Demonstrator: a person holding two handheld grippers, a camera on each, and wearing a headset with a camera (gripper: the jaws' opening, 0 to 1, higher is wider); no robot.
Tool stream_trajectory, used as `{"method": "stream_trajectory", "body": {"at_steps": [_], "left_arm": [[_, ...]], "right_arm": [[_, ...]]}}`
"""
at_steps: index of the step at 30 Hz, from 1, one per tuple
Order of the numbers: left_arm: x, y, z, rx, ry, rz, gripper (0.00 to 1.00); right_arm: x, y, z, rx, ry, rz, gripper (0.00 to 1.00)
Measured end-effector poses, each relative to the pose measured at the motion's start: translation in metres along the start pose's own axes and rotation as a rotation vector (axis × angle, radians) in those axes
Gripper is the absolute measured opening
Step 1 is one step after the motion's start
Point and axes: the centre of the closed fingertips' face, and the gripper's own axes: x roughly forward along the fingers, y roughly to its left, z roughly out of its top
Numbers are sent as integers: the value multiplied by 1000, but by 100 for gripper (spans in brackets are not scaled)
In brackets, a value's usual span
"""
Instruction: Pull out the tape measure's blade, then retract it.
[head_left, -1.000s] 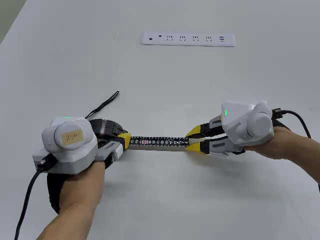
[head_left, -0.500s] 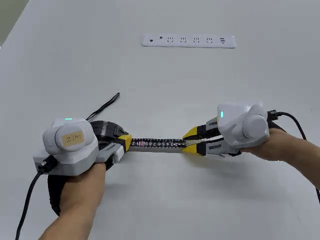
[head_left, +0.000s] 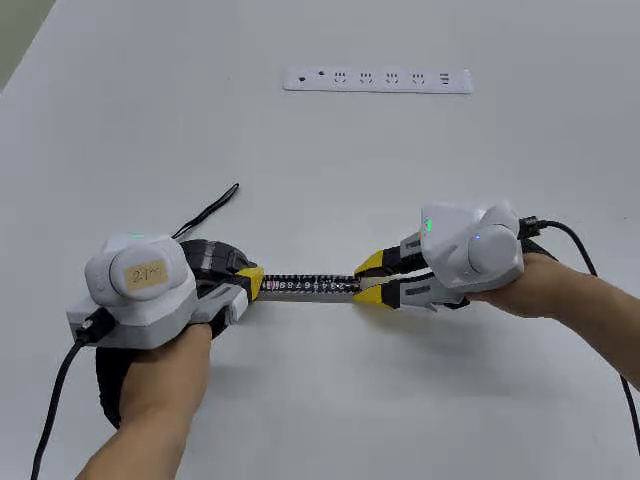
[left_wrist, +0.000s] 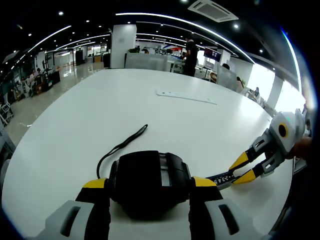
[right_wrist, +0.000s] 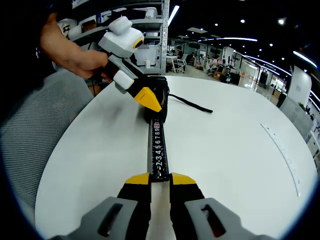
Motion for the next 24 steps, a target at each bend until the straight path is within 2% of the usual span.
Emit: {"method": "stream_trajectory", "body": {"at_steps": [24], "left_arm": [[0, 1, 1, -6, 3, -5, 60]], "right_arm": [[14, 0, 13, 2, -18, 7, 11]]}}
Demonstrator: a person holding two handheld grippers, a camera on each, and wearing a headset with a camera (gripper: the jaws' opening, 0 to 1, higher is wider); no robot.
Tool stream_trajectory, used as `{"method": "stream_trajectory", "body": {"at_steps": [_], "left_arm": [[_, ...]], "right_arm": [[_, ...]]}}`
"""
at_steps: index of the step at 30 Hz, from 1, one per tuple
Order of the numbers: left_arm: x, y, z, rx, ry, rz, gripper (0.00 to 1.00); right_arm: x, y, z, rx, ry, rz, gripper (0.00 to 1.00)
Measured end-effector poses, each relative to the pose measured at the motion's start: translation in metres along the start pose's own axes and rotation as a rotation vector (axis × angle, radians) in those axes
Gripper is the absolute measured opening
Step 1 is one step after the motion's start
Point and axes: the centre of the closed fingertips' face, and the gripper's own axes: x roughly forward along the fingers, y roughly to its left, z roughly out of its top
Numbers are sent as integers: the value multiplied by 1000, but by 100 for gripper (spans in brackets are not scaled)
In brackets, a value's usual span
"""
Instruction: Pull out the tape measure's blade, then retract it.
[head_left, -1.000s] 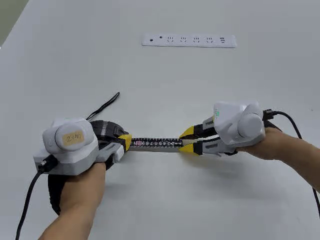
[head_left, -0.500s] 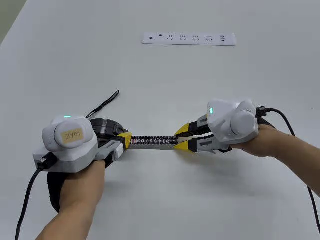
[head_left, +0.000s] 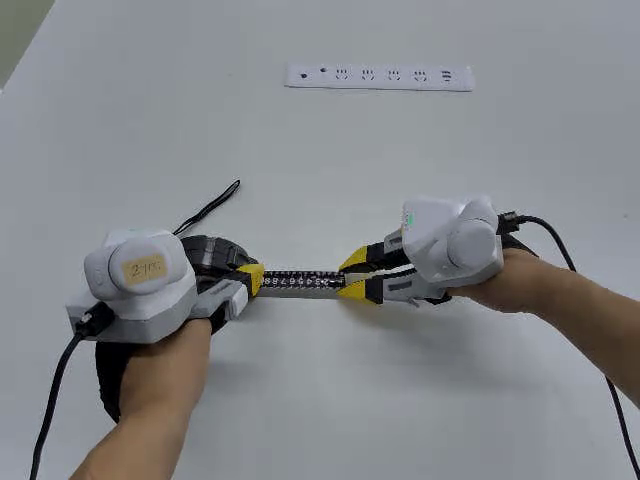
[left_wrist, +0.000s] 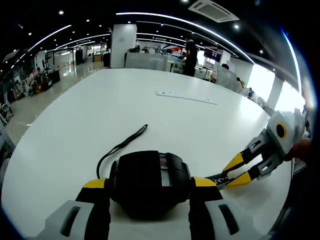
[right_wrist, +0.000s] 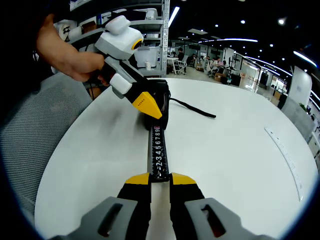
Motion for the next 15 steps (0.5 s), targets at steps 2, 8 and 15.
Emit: {"method": "stream_trajectory", "body": {"at_steps": [2, 8, 15], "left_arm": [[0, 0, 0, -1, 1, 0, 60], [0, 0, 0, -1, 1, -2, 60], [0, 0, 0, -1, 2, -4, 60]], "right_arm": [[1, 0, 1, 2, -2, 0, 11], [6, 1, 5, 7, -9, 3, 11], [12, 1, 9, 12, -17, 6, 11]]}}
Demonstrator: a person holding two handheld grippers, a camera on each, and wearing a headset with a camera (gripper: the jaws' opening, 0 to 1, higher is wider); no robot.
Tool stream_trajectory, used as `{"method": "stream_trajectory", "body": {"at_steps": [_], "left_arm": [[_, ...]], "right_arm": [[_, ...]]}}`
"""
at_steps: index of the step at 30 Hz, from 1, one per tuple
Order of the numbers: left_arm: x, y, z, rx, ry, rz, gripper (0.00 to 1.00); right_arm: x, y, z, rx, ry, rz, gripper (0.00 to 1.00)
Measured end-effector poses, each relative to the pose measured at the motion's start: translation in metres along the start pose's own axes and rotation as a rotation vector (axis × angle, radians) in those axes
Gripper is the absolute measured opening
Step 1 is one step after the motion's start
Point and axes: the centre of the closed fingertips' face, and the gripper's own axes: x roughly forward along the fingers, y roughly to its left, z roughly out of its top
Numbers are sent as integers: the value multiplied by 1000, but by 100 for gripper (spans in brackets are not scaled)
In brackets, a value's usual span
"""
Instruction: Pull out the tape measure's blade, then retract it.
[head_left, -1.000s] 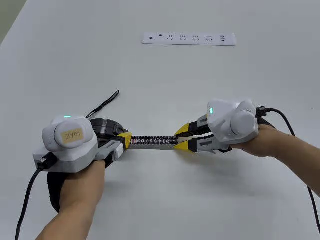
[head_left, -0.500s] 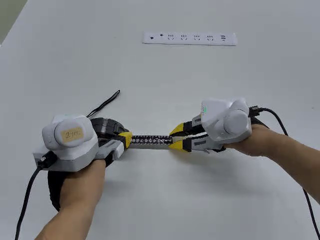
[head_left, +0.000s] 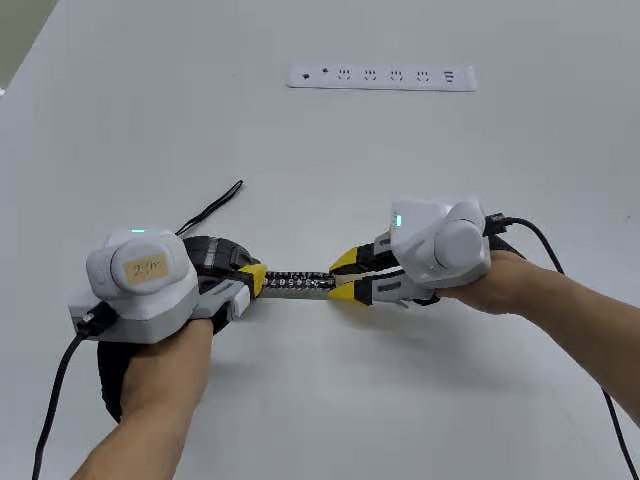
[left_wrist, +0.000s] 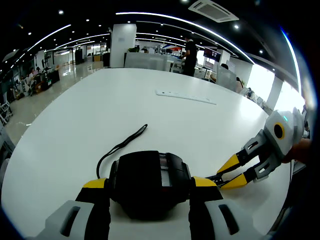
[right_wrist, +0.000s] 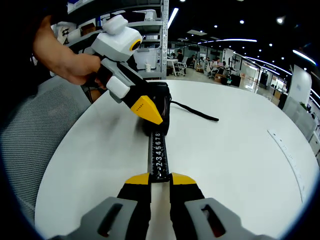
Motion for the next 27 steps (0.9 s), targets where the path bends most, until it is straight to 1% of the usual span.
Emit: {"method": "stream_trajectory", "body": {"at_steps": [8, 12, 27], "left_arm": [[0, 0, 0, -1, 1, -2, 60], [0, 0, 0, -1, 3, -4, 60], [0, 0, 0, -2, 4, -8, 60]], "right_arm": [[4, 0, 3, 2, -4, 1, 11], [10, 1, 8, 3, -11, 5, 11], [23, 2, 17, -5, -16, 6, 12]]}}
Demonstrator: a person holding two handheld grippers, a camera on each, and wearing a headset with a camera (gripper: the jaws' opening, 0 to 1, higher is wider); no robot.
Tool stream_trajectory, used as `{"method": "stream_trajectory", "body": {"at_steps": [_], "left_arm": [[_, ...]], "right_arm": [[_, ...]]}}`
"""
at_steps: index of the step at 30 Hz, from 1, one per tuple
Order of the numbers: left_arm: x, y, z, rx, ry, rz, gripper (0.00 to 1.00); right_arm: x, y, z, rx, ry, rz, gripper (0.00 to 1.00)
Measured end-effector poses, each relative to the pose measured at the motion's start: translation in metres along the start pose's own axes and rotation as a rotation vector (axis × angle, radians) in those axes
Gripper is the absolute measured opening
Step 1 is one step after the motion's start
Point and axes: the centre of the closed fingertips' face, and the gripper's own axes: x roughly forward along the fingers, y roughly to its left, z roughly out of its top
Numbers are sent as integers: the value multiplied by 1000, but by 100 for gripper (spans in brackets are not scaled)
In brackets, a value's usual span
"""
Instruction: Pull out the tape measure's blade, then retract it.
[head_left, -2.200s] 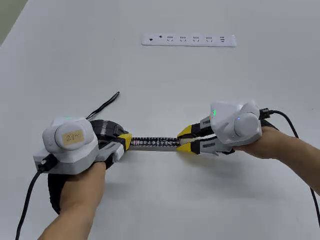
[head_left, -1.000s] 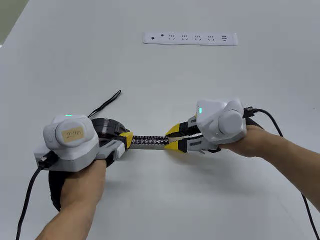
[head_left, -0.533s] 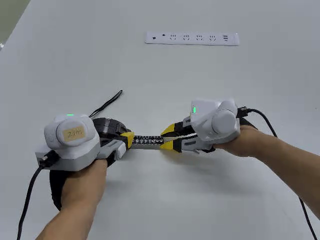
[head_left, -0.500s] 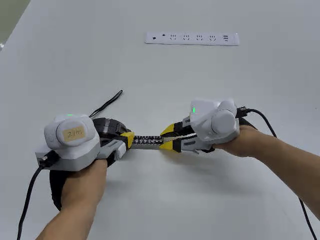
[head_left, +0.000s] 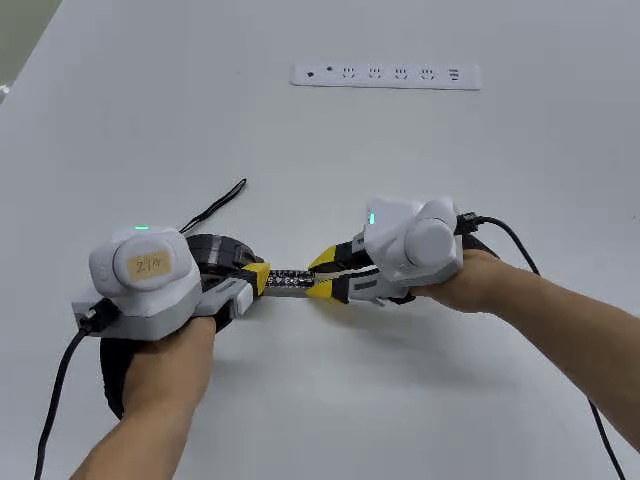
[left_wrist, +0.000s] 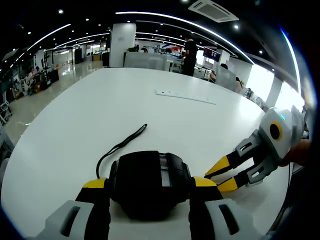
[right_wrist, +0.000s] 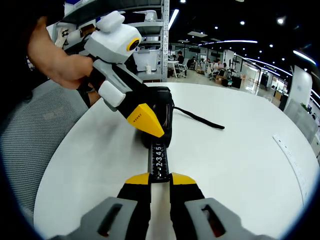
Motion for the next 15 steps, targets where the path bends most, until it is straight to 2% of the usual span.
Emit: {"method": "stream_trajectory", "body": {"at_steps": [15], "left_arm": [[0, 0, 0, -1, 1, 1, 60]], "right_arm": [[9, 0, 7, -7, -6, 1, 12]]}}
